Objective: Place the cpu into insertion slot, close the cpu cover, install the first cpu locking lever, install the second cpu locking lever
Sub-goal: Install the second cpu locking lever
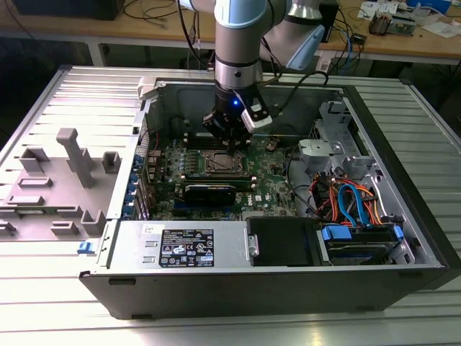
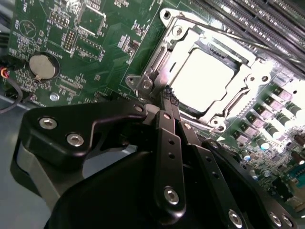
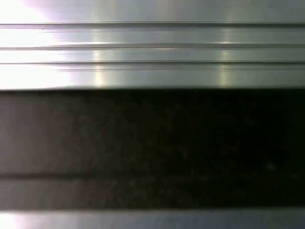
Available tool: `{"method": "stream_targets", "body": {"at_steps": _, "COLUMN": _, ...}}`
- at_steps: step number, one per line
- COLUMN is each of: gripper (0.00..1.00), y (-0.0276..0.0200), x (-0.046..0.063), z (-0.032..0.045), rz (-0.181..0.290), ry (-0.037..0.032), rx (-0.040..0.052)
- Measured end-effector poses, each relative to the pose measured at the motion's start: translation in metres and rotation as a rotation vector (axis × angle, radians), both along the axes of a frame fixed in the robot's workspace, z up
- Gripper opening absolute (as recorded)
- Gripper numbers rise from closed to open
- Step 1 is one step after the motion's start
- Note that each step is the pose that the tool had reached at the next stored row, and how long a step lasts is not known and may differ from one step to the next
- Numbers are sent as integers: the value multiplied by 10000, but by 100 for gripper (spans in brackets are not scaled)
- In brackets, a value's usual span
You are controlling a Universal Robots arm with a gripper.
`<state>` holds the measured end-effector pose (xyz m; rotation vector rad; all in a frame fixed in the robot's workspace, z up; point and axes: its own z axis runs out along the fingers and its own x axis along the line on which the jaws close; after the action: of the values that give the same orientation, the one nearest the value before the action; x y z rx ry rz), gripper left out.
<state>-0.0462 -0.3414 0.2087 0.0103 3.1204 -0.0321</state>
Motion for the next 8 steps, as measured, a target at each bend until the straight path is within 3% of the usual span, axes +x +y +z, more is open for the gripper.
{"method": "stream_targets", "body": {"at_steps": 4, "gripper": 11, "y": -3, "x": 1, "z": 130, "rz": 3, "ry": -1, "rx": -28}}
{"method": "stream_targets", "body": {"at_steps": 6, "gripper": 11, "y": -15, "x": 0, "z": 137, "rz": 2, "ry": -2, "rx": -37}}
{"method": "stream_targets", "body": {"at_steps": 8, "gripper": 11, "y": -57, "x": 0, "z": 137, "rz": 1, "ry": -2, "rx": -38}}
